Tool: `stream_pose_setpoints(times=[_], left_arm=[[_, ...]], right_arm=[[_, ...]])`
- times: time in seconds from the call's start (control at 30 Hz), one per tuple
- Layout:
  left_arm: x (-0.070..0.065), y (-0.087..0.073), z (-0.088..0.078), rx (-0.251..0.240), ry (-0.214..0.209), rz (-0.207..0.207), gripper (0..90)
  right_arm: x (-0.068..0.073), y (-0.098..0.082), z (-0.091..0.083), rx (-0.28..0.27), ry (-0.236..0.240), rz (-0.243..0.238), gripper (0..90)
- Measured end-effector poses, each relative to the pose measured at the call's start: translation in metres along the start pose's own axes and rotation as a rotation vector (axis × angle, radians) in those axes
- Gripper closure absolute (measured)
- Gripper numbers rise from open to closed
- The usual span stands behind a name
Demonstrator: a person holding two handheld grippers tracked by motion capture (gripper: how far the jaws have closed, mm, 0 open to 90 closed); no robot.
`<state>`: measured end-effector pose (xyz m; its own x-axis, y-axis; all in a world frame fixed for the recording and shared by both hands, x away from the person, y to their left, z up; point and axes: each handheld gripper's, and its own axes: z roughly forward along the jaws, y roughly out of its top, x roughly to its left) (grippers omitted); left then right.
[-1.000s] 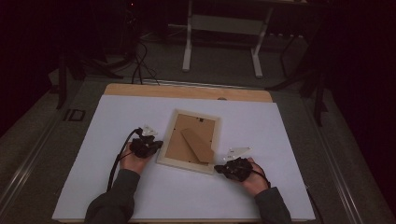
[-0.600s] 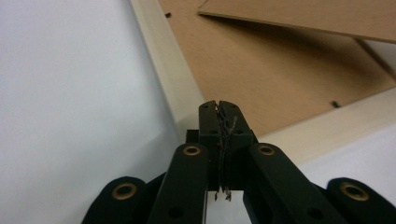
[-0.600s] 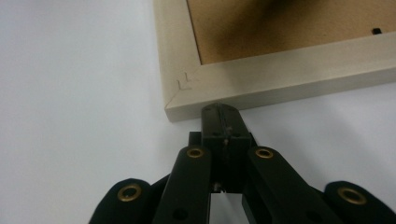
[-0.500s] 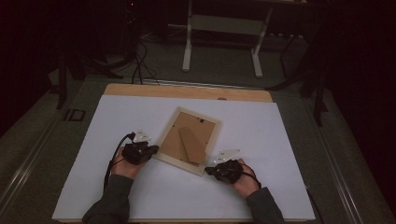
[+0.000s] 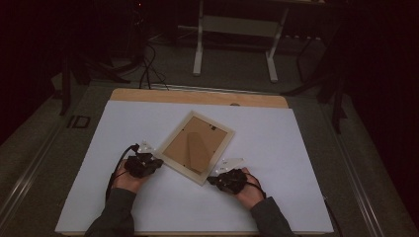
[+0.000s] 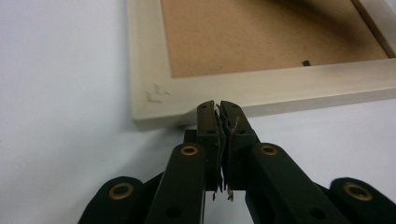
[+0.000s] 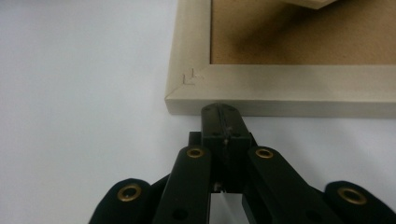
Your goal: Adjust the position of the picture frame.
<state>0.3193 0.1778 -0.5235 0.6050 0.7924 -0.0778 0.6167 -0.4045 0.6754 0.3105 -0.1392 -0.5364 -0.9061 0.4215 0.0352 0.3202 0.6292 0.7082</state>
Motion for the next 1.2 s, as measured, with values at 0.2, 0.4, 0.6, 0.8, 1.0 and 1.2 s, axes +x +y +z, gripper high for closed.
stream_pose_setpoints(times=[0.2, 0.4, 0.6, 0.8, 1.0, 1.2], left_arm=[[0.002, -0.001, 0.005, 0.019, 0.012, 0.002, 86.7], [0.003, -0.002, 0.006, 0.020, 0.015, -0.007, 86.8], [0.002, -0.002, 0.008, 0.028, 0.021, -0.011, 86.7], [0.002, -0.002, 0.009, 0.025, 0.022, -0.015, 86.6], [0.004, -0.001, 0.010, 0.017, 0.025, -0.027, 86.7], [0.002, 0.000, 0.012, 0.014, 0.039, -0.034, 86.7]], right_arm=[[0.004, 0.009, 0.007, 0.012, 0.008, -0.046, 90.0], [-0.012, 0.009, -0.006, -0.008, -0.033, -0.033, 90.0], [-0.053, 0.015, -0.020, -0.080, -0.128, 0.065, 90.0], [-0.079, 0.023, -0.013, -0.089, -0.177, 0.118, 90.0], [-0.104, 0.034, 0.003, -0.074, -0.227, 0.171, 90.0], [-0.114, 0.041, 0.012, -0.047, -0.283, 0.185, 90.0]])
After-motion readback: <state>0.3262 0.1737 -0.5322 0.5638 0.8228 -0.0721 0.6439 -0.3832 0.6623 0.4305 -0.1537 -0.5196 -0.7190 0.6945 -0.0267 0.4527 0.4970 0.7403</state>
